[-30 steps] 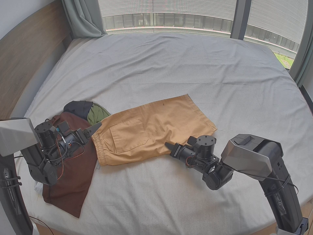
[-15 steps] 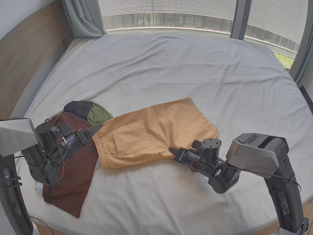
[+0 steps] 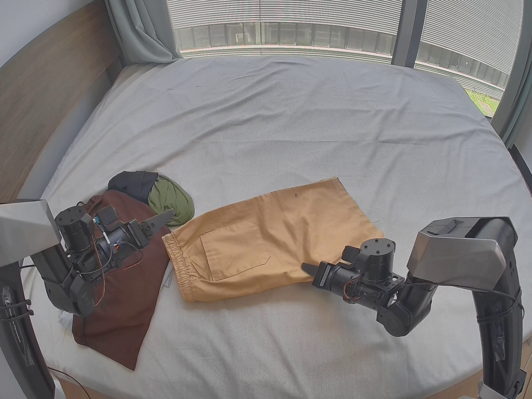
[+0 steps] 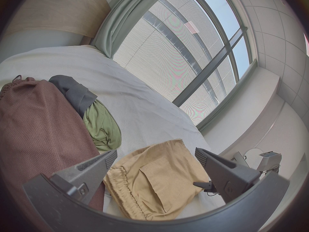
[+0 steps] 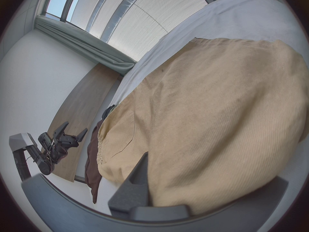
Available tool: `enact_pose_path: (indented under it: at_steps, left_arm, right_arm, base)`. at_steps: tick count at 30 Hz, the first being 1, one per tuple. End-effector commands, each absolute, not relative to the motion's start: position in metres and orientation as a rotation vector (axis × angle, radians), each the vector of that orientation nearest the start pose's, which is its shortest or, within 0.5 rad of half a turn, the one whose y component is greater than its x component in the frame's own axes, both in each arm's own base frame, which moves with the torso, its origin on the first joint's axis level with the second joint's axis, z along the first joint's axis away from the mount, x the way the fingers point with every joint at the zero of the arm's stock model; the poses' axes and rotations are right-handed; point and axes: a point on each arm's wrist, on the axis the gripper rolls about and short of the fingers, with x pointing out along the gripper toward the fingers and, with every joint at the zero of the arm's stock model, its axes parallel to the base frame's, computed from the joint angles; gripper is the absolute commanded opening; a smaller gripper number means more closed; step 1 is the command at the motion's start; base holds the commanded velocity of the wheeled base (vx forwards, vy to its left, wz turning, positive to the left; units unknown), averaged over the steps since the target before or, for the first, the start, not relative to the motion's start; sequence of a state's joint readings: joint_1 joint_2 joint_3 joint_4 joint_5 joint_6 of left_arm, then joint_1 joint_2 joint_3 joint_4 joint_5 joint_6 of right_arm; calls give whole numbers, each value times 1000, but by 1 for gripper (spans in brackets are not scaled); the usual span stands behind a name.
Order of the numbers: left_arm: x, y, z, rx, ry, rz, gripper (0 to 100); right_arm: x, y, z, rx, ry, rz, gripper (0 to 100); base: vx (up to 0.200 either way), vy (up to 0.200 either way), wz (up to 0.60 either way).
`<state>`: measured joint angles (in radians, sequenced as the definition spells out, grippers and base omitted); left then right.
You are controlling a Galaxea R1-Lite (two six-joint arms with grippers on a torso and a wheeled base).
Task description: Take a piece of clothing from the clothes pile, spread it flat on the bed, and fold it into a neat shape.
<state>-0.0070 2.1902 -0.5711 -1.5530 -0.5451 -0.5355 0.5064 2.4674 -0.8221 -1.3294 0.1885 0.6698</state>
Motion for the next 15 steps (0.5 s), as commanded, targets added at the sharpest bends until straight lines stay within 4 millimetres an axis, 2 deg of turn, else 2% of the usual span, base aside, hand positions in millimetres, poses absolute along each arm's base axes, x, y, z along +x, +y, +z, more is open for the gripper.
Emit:
enact_pose_path:
  at_steps: [1, 10, 15]
  left_arm:
    - [336, -14, 62, -525, 207, -534, 100]
    - [339, -16, 66, -469, 177, -550, 100]
    - [340, -17, 67, -462, 170, -555, 100]
  right_arm:
    - [324, 186, -8, 558, 541, 547, 0]
    - [299, 172, -9, 537, 608, 499, 0]
    - [284, 165, -21, 508, 680, 477, 0]
  base:
    - [0, 0, 0]
    - [0, 0, 0]
    - [0, 0, 0]
